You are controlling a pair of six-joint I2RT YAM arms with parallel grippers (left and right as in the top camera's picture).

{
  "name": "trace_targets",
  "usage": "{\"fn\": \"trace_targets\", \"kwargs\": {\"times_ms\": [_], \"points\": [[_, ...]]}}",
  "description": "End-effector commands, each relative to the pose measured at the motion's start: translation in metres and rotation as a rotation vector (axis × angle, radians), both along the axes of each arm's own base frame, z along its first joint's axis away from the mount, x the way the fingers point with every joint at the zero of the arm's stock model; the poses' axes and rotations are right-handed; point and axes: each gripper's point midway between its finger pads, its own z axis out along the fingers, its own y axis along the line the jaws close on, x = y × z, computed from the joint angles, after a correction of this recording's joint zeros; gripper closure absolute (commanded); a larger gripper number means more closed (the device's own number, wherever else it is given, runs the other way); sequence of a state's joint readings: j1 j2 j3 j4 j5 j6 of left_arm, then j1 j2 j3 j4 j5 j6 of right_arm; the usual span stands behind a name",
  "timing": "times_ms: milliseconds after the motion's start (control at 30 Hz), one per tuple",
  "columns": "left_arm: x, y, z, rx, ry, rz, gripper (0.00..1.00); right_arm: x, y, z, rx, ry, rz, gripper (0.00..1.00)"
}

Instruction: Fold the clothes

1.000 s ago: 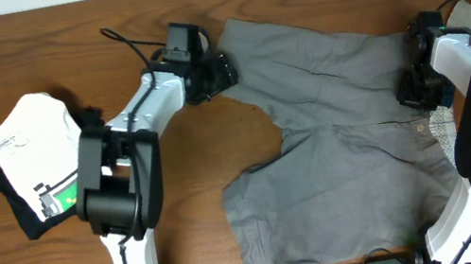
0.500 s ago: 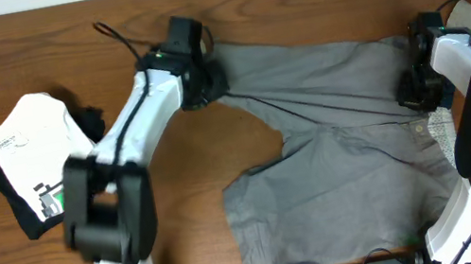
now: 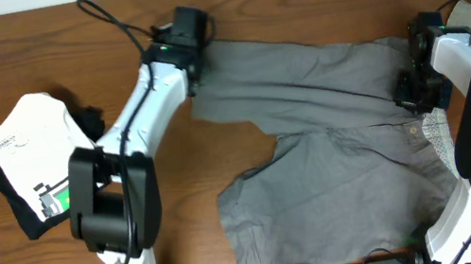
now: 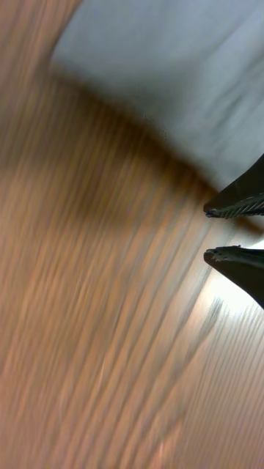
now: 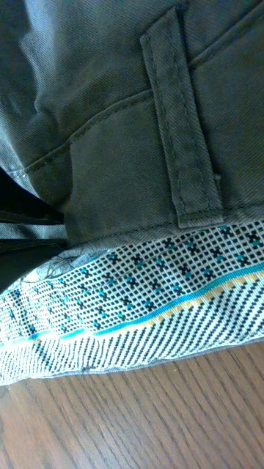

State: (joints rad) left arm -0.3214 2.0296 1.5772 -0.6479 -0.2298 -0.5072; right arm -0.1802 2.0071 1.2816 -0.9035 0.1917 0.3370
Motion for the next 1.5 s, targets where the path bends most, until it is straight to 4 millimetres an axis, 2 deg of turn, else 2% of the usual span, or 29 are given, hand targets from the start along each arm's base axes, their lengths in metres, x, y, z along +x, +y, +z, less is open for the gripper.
{"fn": "trace_targets", "kwargs": {"times_ms": [0, 100, 233, 367, 500, 567, 633, 667, 700, 933, 1167, 1300, 1467], "points": [[0.008, 0.028, 0.017, 0.088, -0.048, 0.046, 0.83, -0.042, 0.002, -0.040, 0.014, 0.172, -0.014, 0.92], [0.007, 0.036, 0.017, 0.095, -0.038, 0.051, 0.83, -0.042, 0.002, -0.040, 0.014, 0.171, -0.014, 0.92], [-0.020, 0.038, 0.006, 0.096, 0.088, 0.029, 0.83, -0.041, 0.002, -0.040, 0.013, 0.168, -0.014, 0.92], [-0.066, 0.009, -0.013, -0.079, 0.307, -0.038, 0.83, -0.039, 0.001, -0.041, 0.011, 0.157, -0.013, 0.92], [-0.091, -0.001, -0.023, -0.141, 0.409, -0.056, 0.83, -0.038, 0.001, -0.041, 0.011, 0.153, -0.014, 0.91], [-0.097, -0.010, -0.027, -0.185, 0.433, -0.068, 0.83, -0.038, 0.001, -0.041, 0.011, 0.154, -0.014, 0.91], [-0.098, -0.015, -0.032, -0.203, 0.432, -0.083, 0.83, -0.038, 0.001, -0.041, 0.011, 0.154, -0.014, 0.92], [-0.097, -0.017, -0.034, -0.202, 0.424, -0.099, 0.78, -0.038, 0.001, -0.041, 0.011, 0.154, -0.014, 0.91], [-0.095, -0.018, -0.037, -0.203, 0.413, -0.109, 0.76, -0.038, 0.001, -0.041, 0.012, 0.154, -0.014, 0.91], [-0.085, -0.029, -0.057, -0.253, 0.343, -0.135, 0.72, -0.040, 0.002, -0.041, 0.016, 0.162, -0.014, 0.91], [-0.082, -0.036, -0.058, -0.295, 0.324, -0.149, 0.69, -0.040, 0.002, -0.040, 0.016, 0.165, -0.014, 0.91], [-0.088, -0.048, -0.043, -0.418, 0.344, -0.171, 0.70, -0.041, 0.002, -0.040, 0.016, 0.165, -0.014, 0.91], [-0.080, -0.039, -0.013, -0.446, 0.268, -0.160, 0.69, -0.042, 0.002, -0.040, 0.017, 0.170, -0.013, 0.91]]}}
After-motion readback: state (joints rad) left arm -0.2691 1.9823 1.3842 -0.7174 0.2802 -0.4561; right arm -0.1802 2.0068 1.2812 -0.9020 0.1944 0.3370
